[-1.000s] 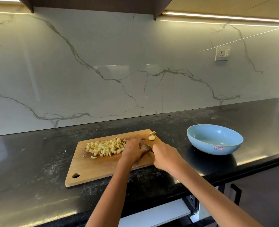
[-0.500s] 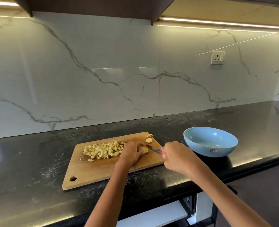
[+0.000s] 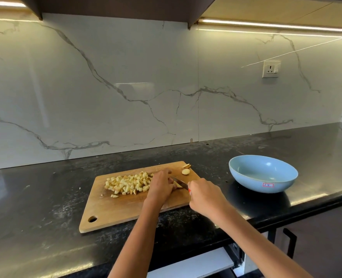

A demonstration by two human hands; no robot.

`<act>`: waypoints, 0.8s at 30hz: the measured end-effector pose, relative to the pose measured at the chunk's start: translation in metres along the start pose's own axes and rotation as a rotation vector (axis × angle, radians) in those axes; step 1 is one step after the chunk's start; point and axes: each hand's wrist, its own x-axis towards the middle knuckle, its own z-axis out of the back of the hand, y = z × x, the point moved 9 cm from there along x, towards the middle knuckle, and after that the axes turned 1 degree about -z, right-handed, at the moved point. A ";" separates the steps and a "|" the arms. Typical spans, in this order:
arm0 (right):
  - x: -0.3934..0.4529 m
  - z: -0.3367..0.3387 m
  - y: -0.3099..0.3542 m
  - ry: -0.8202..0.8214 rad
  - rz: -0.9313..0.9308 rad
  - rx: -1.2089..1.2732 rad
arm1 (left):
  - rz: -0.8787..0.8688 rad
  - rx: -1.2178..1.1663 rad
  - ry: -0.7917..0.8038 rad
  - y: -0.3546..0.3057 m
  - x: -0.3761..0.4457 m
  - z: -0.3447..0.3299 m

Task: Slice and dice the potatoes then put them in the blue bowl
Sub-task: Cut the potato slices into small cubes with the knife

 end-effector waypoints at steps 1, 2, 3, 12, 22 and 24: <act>0.000 0.000 0.001 -0.012 0.003 -0.014 | -0.002 -0.002 -0.001 0.000 0.000 0.000; 0.000 0.000 0.003 -0.024 0.011 -0.036 | -0.003 -0.001 0.000 0.000 0.000 -0.001; 0.000 -0.001 0.006 -0.032 0.023 -0.064 | -0.004 0.001 0.002 0.000 0.000 -0.001; -0.009 -0.009 0.003 0.100 0.057 -0.049 | -0.100 0.076 0.047 -0.009 -0.004 -0.003; -0.030 0.023 -0.016 0.105 0.064 -0.100 | -0.126 0.055 0.028 -0.010 -0.004 -0.002; -0.024 0.028 -0.017 0.039 0.060 -0.084 | -0.110 0.023 -0.001 -0.007 -0.003 0.000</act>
